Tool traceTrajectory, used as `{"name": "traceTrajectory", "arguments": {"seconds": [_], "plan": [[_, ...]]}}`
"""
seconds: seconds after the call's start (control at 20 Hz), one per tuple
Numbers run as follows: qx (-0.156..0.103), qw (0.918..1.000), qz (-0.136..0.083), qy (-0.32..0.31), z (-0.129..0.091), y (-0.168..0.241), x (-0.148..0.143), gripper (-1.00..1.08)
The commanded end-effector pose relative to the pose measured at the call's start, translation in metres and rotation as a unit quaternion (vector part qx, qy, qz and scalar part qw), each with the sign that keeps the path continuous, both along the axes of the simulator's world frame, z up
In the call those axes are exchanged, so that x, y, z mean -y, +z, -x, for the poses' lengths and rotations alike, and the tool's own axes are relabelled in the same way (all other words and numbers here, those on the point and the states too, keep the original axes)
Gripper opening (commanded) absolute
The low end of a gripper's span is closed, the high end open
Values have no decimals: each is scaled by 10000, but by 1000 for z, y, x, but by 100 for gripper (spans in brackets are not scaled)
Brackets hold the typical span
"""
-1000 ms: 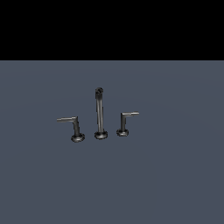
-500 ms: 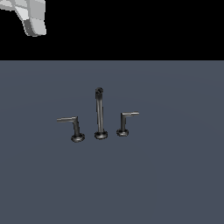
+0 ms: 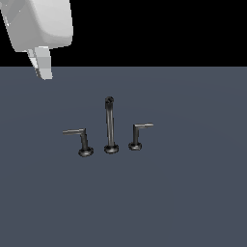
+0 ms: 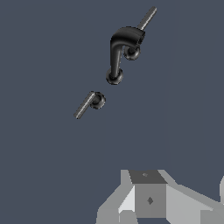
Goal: Turn on the faucet by rotating a designated handle.
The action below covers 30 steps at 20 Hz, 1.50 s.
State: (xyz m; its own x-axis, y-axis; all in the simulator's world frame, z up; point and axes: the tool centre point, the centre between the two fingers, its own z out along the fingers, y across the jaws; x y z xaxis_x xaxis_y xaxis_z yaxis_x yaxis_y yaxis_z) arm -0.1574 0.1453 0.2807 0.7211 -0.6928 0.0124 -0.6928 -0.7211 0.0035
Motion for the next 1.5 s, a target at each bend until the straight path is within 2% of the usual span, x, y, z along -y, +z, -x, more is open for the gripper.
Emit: {"name": "traceTrajectory", "arguments": {"seconds": [0.0, 0.8, 1.45], "plan": [[2, 9997, -18, -233, -9, -13, -6, -100], [-3, 9893, -71, -1455, -61, -84, -28, -100], [-7, 9705, -59, -2411, -106, -141, -34, -100]]}}
